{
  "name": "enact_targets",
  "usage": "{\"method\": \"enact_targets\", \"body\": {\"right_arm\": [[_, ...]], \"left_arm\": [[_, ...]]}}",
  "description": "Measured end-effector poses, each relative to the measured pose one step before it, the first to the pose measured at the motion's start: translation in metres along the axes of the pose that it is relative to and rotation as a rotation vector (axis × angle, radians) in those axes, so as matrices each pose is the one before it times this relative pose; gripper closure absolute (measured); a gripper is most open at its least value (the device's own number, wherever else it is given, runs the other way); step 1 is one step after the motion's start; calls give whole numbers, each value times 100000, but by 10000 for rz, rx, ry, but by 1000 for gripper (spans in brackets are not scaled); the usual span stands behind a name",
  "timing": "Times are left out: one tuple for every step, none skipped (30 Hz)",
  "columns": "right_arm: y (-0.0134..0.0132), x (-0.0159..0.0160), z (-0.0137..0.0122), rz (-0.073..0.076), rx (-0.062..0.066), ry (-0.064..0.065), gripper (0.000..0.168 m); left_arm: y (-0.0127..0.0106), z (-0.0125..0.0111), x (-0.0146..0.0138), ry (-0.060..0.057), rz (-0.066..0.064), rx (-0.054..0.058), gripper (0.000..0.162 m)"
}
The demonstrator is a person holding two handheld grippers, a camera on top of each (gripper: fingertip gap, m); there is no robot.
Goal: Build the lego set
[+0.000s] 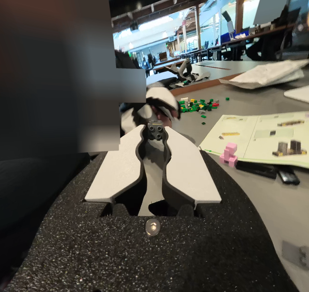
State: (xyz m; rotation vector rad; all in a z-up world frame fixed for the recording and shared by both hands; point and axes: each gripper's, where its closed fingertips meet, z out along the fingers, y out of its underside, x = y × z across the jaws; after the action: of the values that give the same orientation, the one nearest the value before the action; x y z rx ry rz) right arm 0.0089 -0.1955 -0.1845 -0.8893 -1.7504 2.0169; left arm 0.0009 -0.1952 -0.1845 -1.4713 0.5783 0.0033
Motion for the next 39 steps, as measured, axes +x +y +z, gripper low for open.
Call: {"method": "enact_targets", "body": {"right_arm": [[51,-227,147,-204,-77,-56,152],[47,-221,143,-176,-57,-75,152],[24,-167,125,-180,-36,-30,152],[-6,-91,82,-169,-31,8,152],[9,-24,50,-158,-38,27,152],[22,-11,-14,-121,-27,9,152],[-3,-17,-49,-55,-17,-4,152],[-24,-24,-12,-57,2,3,152],[-35,-69,13,-59,13,-12,152],[57,-12,68,-15,-48,-3,152],[39,2,36,-39,-25,14,152],[-4,-16,-19,-51,7,-6,152],[27,-23,10,-22,-5,-33,152],[-7,-36,233,-10,-5,-25,152],[54,-41,17,-30,-22,-20,152],[46,-47,38,-43,-23,-27,152],[35,-66,66,-34,-14,-33,152],[29,-51,93,-18,-20,-43,152],[66,-105,60,-45,-45,-60,152],[34,-47,-6,-67,-13,-14,152],[31,-43,21,-58,-26,-2,152],[27,-50,34,-56,-24,-19,152],[-2,-20,-16,-84,-25,-10,152],[5,44,7,-87,-55,45,152],[97,105,39,-121,-101,130,152],[147,49,-2,-124,-125,82,152],[87,-41,1,-96,-72,37,152],[16,-54,-24,-42,-18,8,152],[3,-24,-2,-18,14,-17,152],[32,6,47,-16,13,-3,152],[87,28,50,-24,-6,19,152],[79,2,26,-31,-23,19,152],[100,-33,-7,-9,-39,0,152],[51,-8,16,34,-2,-28,152],[24,-28,31,60,19,-29,152],[29,-20,-27,82,-1,-57,152],[19,-20,-10,59,-1,-48,152],[19,-33,-24,40,-7,-35,152],[21,-37,-16,27,-1,-24,152]], "left_arm": [[8,4,10,181,-569,14,116],[8,-2,48,164,-467,30,119],[26,11,86,167,-381,3,121],[104,44,114,154,-288,-56,123],[99,62,126,132,-197,-67,125],[73,33,134,105,-141,-37,127],[42,37,128,98,-111,-17,130],[36,36,160,106,-78,-18,132],[56,26,137,92,-32,-21,133],[57,0,94,62,13,-16,134],[48,-8,59,45,27,-8,135],[23,-13,38,38,15,-1,136],[12,-18,30,24,18,-2,136],[22,-12,46,36,52,-14,137],[42,-10,107,66,78,-27,138],[49,22,138,68,63,-29,139],[60,36,139,67,36,-28,139],[59,56,165,78,27,-38,141],[63,36,128,63,13,-28,141],[21,-8,47,32,5,-1,141],[9,-29,15,20,27,1,142],[10,-23,25,10,81,8,142],[17,-36,9,-25,131,0,143],[49,-35,-34,-68,192,-29,144],[91,-12,-11,-75,269,-69,145],[130,3,5,-73,288,-114,145],[84,18,19,-45,220,-85,145],[5,-13,38,2,115,-16,145],[-16,-30,45,34,42,34,145],[-26,-35,33,50,-10,52,145],[26,-16,11,46,-47,36,145],[82,-14,-15,30,-37,-10,145],[91,1,0,24,-2,-32,145],[32,1,21,25,6,-7,145],[16,-4,25,23,-30,3,145],[11,11,41,32,-55,0,145],[4,18,39,26,-52,3,145],[21,27,33,15,-56,-5,145],[19,36,31,11,-66,-3,145]]}}
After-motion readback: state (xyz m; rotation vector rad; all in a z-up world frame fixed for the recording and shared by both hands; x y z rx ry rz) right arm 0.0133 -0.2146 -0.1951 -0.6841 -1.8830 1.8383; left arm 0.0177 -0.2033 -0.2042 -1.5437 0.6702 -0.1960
